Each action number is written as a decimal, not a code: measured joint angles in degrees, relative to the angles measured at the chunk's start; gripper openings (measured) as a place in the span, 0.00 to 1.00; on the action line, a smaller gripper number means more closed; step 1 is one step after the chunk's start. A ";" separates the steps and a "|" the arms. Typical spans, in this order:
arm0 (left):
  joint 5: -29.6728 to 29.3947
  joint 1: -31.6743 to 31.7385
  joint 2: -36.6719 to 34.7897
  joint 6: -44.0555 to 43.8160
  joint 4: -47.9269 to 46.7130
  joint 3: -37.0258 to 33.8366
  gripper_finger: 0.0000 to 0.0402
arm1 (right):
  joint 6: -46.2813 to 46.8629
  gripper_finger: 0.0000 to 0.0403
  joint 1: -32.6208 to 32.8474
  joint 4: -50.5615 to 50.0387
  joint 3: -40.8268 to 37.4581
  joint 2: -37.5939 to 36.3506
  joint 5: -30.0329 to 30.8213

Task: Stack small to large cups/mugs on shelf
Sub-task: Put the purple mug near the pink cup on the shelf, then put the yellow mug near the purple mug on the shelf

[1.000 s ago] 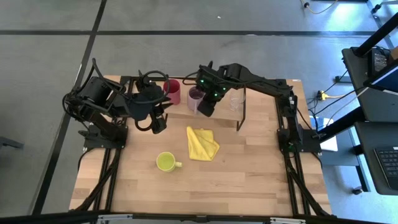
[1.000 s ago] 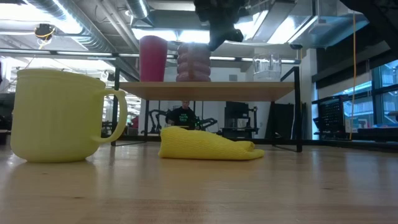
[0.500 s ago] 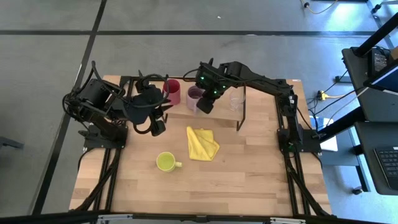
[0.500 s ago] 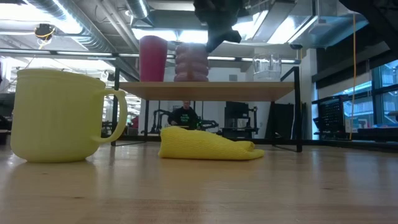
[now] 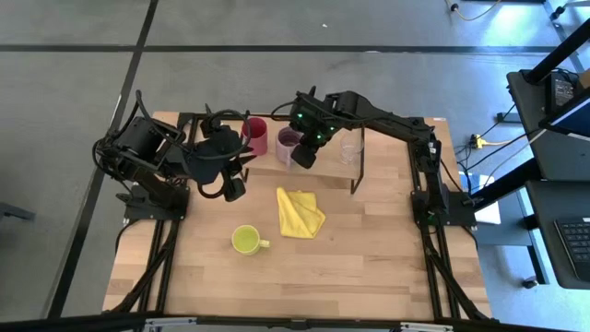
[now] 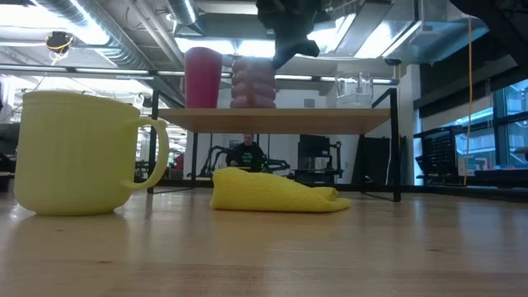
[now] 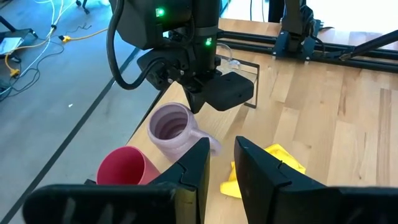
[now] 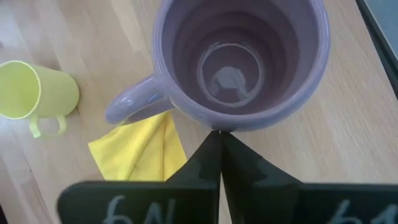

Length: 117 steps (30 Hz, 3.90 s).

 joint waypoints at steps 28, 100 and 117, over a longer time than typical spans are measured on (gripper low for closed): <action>6.57 0.96 -0.08 3.74 0.04 -12.55 0.17 | 0.82 0.22 2.06 -7.07 0.80 -2.09 -5.97; 25.09 -11.28 -9.43 -61.36 40.65 -79.30 0.02 | -1.69 0.50 11.93 0.61 5.14 -12.48 6.22; 28.95 8.80 -11.61 3.13 20.28 -45.16 0.01 | 3.84 0.50 4.96 -7.08 5.14 -17.33 11.20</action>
